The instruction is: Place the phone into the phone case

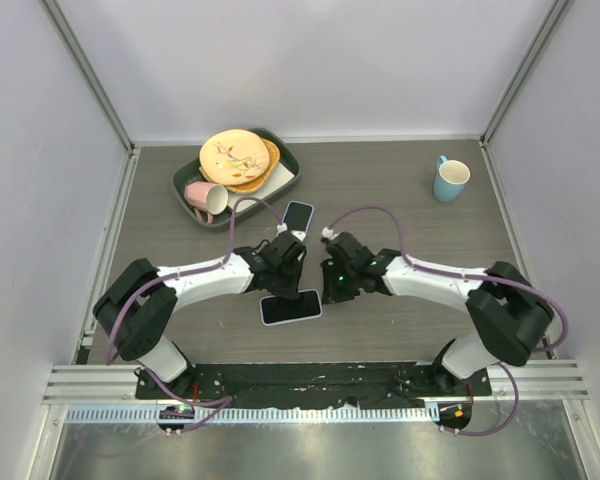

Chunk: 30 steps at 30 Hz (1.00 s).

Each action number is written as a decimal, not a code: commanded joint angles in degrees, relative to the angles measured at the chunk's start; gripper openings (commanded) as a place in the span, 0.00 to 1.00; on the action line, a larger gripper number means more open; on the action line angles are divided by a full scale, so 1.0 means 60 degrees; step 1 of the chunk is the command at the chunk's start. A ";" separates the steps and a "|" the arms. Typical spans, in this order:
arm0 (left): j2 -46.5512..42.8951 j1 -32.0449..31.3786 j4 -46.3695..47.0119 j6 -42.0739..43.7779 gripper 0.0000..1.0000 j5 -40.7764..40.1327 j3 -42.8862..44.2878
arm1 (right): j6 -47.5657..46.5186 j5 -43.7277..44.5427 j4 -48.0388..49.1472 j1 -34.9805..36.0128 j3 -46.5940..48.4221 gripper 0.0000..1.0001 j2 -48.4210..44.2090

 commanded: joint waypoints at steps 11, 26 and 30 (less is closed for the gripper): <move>-0.4758 0.0489 0.2315 0.0205 0.69 0.0564 -0.1243 | 0.2860 -0.6429 0.5302 -0.4816 -0.2708 0.75 -0.3336; -0.6419 0.3257 0.3811 -0.1347 1.00 0.3629 -0.2226 | 0.1650 -0.6901 0.3566 -0.6371 -0.1743 0.84 -0.3981; -0.5584 0.4149 0.2966 -0.1568 1.00 0.4421 -0.1978 | 0.0771 -0.5995 0.1982 -0.6371 -0.1289 0.84 -0.3894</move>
